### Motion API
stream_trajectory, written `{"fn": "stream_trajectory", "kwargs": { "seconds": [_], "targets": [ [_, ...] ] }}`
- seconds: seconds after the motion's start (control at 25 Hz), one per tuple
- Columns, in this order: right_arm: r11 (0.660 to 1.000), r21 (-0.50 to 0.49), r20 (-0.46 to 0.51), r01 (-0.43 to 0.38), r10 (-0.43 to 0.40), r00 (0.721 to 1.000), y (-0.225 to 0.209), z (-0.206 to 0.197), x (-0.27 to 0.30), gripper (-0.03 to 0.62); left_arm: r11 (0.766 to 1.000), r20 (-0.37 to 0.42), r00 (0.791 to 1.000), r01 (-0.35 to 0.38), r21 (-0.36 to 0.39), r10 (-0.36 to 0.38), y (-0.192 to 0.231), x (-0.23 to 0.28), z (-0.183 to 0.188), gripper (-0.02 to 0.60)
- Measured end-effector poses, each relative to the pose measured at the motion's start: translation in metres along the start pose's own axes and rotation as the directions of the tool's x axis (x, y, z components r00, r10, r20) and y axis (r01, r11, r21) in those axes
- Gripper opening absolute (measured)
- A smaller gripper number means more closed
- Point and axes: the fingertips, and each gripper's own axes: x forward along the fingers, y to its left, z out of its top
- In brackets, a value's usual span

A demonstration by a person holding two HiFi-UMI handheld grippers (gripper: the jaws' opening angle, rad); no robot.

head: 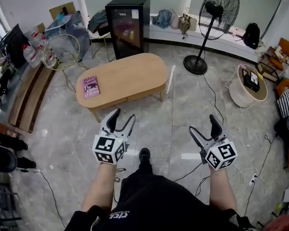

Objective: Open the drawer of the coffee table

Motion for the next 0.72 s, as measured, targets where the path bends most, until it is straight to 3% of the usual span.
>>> {"fn": "stream_trajectory", "kwargs": {
  "seconds": [0.44, 0.72],
  "targets": [
    [1.0, 0.01, -0.056, -0.029, 0.029, 0.998, -0.042, 0.011, 0.151, 0.423, 1.0, -0.021, 1.0, 0.002, -0.017, -0.003, 0.1, 0.109, 0.01, 0.249],
    [1.0, 0.009, -0.066, -0.004, 0.005, 0.998, -0.06, 0.025, 0.214, 0.422, 0.999, -0.024, 0.999, 0.039, -0.034, -0.04, 0.144, 0.163, 0.013, 0.245]
  ]
}}
